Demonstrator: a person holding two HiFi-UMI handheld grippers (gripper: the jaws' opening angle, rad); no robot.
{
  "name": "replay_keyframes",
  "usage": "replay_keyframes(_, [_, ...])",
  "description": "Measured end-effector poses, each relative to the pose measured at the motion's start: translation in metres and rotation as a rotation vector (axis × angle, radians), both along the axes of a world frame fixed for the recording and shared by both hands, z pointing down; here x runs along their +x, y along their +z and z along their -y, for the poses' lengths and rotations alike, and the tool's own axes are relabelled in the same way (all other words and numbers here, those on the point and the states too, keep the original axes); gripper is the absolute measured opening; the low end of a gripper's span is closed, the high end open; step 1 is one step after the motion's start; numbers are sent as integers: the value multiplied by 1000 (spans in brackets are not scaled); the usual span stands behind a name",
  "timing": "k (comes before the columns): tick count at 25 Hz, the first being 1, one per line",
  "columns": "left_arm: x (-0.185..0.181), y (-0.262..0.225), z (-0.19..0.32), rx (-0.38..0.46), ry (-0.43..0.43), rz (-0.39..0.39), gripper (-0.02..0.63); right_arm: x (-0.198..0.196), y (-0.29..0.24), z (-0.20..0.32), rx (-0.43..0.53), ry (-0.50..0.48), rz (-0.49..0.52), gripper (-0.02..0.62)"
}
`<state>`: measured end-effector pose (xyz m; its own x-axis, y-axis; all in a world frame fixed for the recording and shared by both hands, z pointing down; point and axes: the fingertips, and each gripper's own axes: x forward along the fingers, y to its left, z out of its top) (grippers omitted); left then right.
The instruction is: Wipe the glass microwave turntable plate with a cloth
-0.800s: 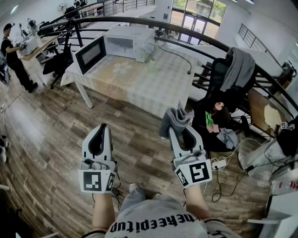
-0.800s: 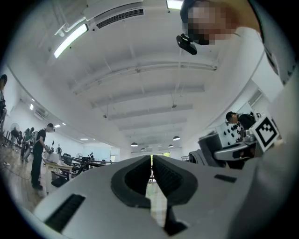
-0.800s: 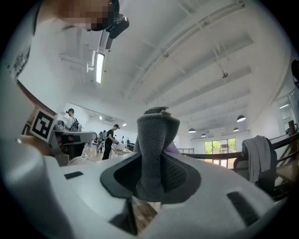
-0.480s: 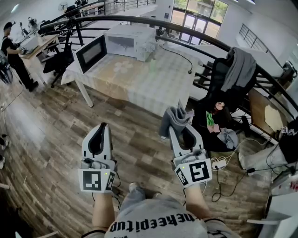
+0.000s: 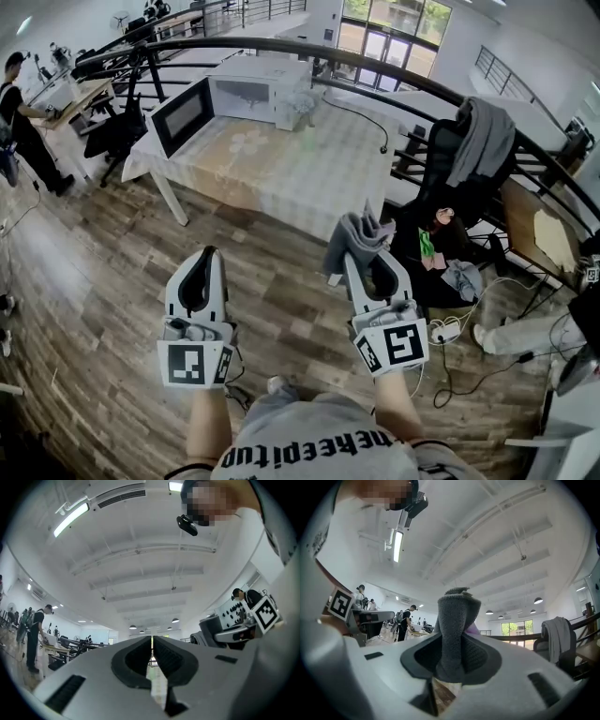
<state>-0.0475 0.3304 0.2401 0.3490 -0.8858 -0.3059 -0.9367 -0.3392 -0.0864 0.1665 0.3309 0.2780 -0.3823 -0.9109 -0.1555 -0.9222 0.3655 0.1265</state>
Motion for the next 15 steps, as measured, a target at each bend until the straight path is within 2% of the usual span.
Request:
replay_keyframes(10, [-28, 12, 29, -11, 15, -3, 12, -25, 15, 25, -31, 8, 17, 107])
replay_keyframes(15, [-37, 22, 59, -27, 2, -3, 12, -30, 23, 62, -46, -2, 27, 107])
